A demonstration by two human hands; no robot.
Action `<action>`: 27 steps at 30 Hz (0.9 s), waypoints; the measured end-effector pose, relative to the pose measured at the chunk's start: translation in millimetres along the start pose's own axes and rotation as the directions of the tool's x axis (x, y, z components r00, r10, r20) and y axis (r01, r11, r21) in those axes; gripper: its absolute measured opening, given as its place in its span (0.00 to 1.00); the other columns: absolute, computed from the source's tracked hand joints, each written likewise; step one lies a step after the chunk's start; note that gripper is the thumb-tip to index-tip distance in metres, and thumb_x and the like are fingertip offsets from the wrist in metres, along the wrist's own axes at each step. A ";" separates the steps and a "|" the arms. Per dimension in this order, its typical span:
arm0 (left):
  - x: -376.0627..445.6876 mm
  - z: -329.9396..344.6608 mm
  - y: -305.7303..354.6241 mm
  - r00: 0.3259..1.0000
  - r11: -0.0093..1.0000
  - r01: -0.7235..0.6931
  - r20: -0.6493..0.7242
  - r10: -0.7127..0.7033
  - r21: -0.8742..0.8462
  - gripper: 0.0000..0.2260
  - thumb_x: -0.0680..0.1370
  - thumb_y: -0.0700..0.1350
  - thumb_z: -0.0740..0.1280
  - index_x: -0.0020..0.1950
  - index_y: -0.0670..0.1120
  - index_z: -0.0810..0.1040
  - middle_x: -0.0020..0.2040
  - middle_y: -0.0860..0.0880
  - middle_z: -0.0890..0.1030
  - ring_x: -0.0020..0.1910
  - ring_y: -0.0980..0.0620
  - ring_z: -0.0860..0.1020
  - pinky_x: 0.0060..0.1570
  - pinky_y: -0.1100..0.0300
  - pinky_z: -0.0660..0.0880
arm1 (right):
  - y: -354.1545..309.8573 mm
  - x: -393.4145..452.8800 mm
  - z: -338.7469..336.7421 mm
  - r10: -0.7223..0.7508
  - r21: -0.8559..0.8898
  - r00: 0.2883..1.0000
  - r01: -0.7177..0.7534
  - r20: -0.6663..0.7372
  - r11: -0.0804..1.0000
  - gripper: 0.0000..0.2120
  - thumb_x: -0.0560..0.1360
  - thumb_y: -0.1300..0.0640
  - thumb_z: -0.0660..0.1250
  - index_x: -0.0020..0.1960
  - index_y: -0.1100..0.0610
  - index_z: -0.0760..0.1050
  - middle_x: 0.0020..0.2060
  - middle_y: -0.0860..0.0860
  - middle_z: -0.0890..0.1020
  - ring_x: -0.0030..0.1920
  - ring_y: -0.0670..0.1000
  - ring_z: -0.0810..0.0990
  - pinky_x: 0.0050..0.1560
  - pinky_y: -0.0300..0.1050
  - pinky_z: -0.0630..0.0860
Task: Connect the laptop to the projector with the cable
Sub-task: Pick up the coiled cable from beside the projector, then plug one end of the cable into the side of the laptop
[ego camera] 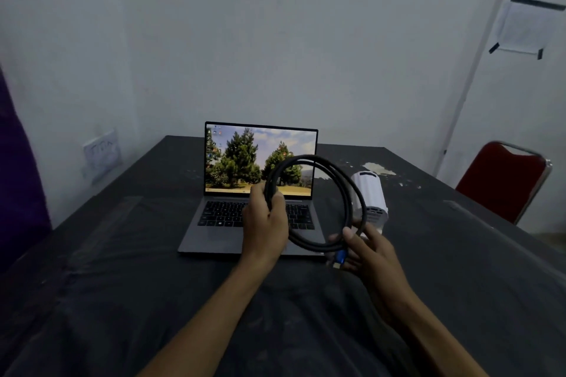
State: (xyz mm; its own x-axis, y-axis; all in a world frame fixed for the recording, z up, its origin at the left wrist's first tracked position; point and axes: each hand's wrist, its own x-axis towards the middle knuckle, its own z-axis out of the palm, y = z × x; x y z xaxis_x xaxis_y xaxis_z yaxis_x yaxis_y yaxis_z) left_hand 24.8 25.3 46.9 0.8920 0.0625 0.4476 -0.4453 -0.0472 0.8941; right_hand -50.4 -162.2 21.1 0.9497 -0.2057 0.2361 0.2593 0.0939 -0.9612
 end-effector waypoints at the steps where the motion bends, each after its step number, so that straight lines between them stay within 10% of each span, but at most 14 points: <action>1: 1.4 -2.1 2.0 1.000 1.000 -0.012 -0.011 0.012 -0.011 0.07 0.85 0.47 0.59 0.56 0.44 0.72 0.35 0.49 0.69 0.25 0.59 0.65 0.28 0.61 0.64 | -0.7 -0.9 7.6 -0.001 0.055 1.000 0.001 0.001 0.999 0.19 0.75 0.50 0.72 0.60 0.61 0.78 0.51 0.62 0.88 0.48 0.61 0.89 0.45 0.52 0.85; 7: 17.7 -20.4 14.4 0.984 0.995 -0.094 -0.154 0.086 -0.040 0.04 0.84 0.47 0.61 0.56 0.49 0.74 0.37 0.52 0.73 0.28 0.61 0.70 0.27 0.68 0.67 | -17.0 14.6 57.0 -0.071 0.137 0.997 0.073 -0.017 0.988 0.07 0.85 0.57 0.62 0.61 0.55 0.76 0.46 0.57 0.87 0.36 0.56 0.85 0.32 0.47 0.81; 10: 36.5 -45.1 11.0 0.990 1.000 0.012 -0.142 -0.014 -0.015 0.04 0.83 0.49 0.62 0.53 0.51 0.75 0.39 0.48 0.77 0.32 0.52 0.75 0.30 0.55 0.73 | -27.4 31.7 80.8 -0.151 0.037 0.988 0.150 0.029 0.988 0.06 0.86 0.58 0.61 0.60 0.58 0.74 0.43 0.55 0.84 0.32 0.52 0.80 0.27 0.44 0.76; 21: 81.7 -197.7 -30.8 0.940 0.936 0.341 0.048 -0.338 -0.093 0.14 0.72 0.42 0.79 0.54 0.38 0.83 0.46 0.37 0.88 0.30 0.51 0.82 0.28 0.58 0.78 | 0.4 90.3 182.2 -0.130 -0.206 0.975 0.167 0.180 0.964 0.05 0.86 0.55 0.60 0.55 0.50 0.75 0.37 0.51 0.82 0.27 0.45 0.74 0.25 0.39 0.71; 27: 91.3 -244.9 -76.8 0.869 0.877 0.457 -0.135 -0.476 -0.151 0.07 0.79 0.35 0.71 0.52 0.30 0.82 0.49 0.30 0.86 0.31 0.49 0.79 0.29 0.59 0.79 | 36.0 129.5 252.3 -0.093 -0.357 0.972 0.166 0.214 0.919 0.08 0.84 0.55 0.65 0.50 0.46 0.81 0.37 0.47 0.84 0.31 0.44 0.80 0.29 0.38 0.74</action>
State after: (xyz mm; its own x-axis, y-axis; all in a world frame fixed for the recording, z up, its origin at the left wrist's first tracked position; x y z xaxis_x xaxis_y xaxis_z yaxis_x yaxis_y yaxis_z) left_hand 121.6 278.8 22.6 0.9767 0.2117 -0.0347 0.0053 0.1378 0.9904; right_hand 126.2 60.3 53.0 0.9370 -0.0007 0.3494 0.3335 -0.2960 -0.8951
